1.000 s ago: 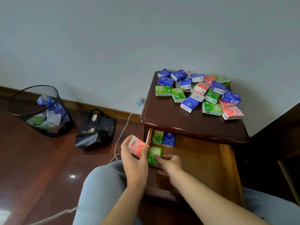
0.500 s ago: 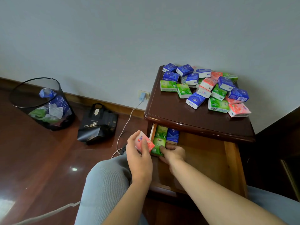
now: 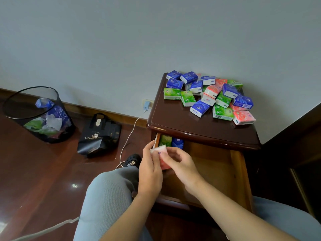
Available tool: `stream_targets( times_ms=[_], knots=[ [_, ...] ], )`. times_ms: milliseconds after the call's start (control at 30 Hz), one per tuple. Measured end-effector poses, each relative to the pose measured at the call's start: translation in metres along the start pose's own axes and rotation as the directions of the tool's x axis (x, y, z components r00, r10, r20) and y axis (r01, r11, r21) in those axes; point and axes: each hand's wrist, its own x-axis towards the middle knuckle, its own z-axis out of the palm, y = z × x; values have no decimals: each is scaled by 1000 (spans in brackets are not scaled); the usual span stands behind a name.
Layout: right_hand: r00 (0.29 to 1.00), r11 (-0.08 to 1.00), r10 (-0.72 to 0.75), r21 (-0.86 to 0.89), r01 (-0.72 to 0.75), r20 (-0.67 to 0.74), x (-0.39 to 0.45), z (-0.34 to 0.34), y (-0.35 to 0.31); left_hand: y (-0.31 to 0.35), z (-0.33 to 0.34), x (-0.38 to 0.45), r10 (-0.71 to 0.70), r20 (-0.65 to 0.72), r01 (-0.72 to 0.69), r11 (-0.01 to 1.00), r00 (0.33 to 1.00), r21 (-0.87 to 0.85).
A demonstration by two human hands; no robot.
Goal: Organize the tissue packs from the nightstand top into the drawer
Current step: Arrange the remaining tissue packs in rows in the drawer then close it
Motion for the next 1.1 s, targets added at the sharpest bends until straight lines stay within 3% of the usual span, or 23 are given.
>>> stream_targets(
  times_ms=[133, 200, 300, 433, 500, 600, 767, 1100],
  knots=[
    [993, 996, 84, 42, -81, -80, -2, -10, 8, -5, 3, 0, 14, 21, -15, 996, 1000, 83],
    [962, 983, 180, 77, -167, -208, 0, -18, 15, -6, 2, 2, 90, -34, -78, 961, 995, 267],
    [900, 963, 267, 56, -264, -345, 6, -28, 29, -6, 3, 2, 200, 20, -177, 813, 980, 555],
    [873, 942, 325, 49, -331, -364, 15, -28, 44, -5, 9, -1, 230, 194, -299, 648, 954, 700],
    [867, 938, 337, 54, -343, -367, 19, -25, 51, -7, 12, -2, 178, 282, -333, 555, 943, 763],
    [857, 935, 314, -23, -353, -409, 25, -22, 57, -14, 14, 3, 59, 337, -323, 475, 940, 819],
    [863, 929, 250, -140, -341, -440, 36, -20, 59, -16, 16, 3, 3, 391, -361, 390, 920, 847],
    [882, 904, 146, -303, -303, -448, 51, -18, 54, -15, 18, 3, -51, 394, -346, 387, 918, 855]
  ],
)
